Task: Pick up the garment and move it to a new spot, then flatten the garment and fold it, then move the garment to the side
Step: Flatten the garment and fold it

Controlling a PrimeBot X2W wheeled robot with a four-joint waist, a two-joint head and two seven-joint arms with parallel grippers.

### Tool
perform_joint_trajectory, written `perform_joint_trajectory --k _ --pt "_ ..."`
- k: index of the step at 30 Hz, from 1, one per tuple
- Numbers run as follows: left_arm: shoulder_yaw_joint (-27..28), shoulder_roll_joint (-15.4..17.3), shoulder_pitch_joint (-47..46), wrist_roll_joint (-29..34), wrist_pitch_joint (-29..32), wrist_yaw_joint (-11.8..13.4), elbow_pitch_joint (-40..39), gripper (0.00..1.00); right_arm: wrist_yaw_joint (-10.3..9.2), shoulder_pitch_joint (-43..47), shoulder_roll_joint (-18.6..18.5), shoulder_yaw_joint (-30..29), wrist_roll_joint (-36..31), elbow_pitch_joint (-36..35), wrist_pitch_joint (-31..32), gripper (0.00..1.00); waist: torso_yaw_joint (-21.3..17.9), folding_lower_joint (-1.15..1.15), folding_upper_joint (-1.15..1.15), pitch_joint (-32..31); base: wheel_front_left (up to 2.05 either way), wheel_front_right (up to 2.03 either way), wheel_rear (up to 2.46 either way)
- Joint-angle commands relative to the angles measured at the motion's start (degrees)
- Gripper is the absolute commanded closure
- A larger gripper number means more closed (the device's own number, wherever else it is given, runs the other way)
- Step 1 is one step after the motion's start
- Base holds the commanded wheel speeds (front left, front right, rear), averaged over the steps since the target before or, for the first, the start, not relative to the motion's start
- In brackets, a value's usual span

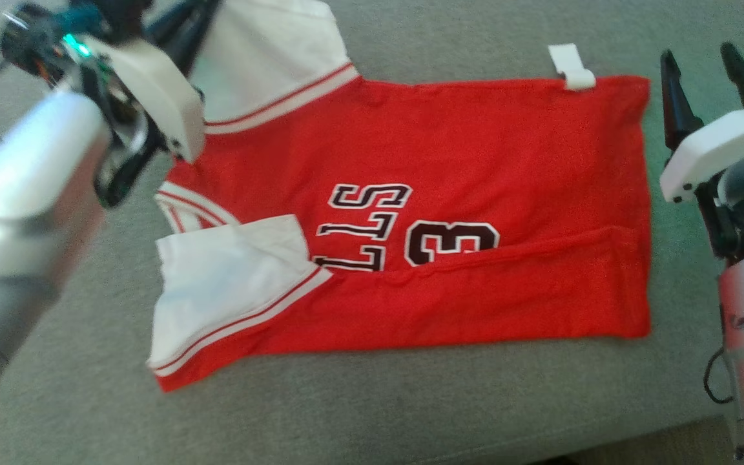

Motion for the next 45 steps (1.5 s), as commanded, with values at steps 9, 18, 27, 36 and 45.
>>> perform_joint_trajectory --k 9,18,27,36,45 --pt "0.5 3.4 5.2 1.0 -2.5 4.8 -12.3 1.0 -0.05 -0.4 -3.7 -1.4 1.4 7.9 3.3 0.0 6.4 0.01 0.0 -3.0 0.0 0.0 0.0" --pt "0.0 4.8 8.4 1.0 -2.3 7.9 -20.7 1.0 -0.05 -3.7 -3.6 -4.7 2.3 17.0 6.5 0.0 9.4 0.01 0.0 -2.1 0.0 0.0 0.0" --pt "-0.3 5.8 8.8 1.0 -1.6 9.0 -22.5 1.0 -0.05 -6.9 -3.5 -2.6 3.7 23.7 7.1 0.4 10.7 0.01 0.0 -0.4 0.0 0.0 0.0" --pt "1.6 6.8 8.4 -0.2 -2.8 9.8 -19.2 1.0 -0.05 -10.4 -5.2 0.1 5.2 24.3 1.6 1.0 9.8 0.01 0.0 -0.5 0.0 0.0 0.0" --pt "4.1 5.8 4.0 0.0 -5.9 9.2 -13.1 1.0 -0.05 -16.8 -6.2 0.9 6.8 23.4 -3.5 1.0 9.2 0.01 0.0 1.1 0.0 0.0 0.0"
